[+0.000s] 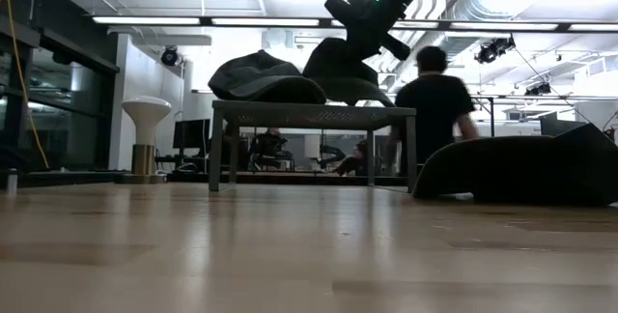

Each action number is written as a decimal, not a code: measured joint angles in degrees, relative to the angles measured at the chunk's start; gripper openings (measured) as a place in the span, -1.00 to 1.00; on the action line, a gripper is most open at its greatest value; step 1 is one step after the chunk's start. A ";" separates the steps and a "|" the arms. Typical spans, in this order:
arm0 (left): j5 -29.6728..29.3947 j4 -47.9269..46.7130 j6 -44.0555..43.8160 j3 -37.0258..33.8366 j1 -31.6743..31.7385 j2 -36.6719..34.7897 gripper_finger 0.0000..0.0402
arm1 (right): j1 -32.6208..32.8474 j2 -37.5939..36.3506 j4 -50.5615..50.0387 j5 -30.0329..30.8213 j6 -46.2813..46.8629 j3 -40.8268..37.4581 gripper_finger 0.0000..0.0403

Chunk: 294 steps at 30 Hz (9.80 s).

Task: Pick & Place hat
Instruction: Put the top black cap on the shelf, then stack the black cap on top of the other black cap

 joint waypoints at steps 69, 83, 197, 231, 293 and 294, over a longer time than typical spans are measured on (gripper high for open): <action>0.00 0.63 -2.52 -0.03 -0.01 0.04 0.15 | -0.98 0.34 0.34 -7.55 2.86 0.00 0.34; 0.00 0.63 -2.51 -0.04 0.00 0.07 0.15 | -1.09 -6.64 -5.07 -4.50 -0.10 0.02 0.35; 8.46 -1.08 0.86 0.00 -0.02 2.32 0.15 | 45.20 -18.51 -35.72 -5.65 20.32 -14.91 -0.96; 22.94 23.34 -3.66 0.00 -0.02 4.51 0.15 | 45.45 -38.92 29.94 41.29 -32.38 -14.91 -0.97; 10.34 47.45 3.67 -0.04 -1.90 19.23 0.73 | 33.86 -37.08 51.54 20.46 -43.45 -14.91 -0.97; 10.51 47.45 3.66 -0.04 -1.90 19.23 0.73 | 33.88 -37.08 51.54 20.46 -43.45 -14.91 -0.97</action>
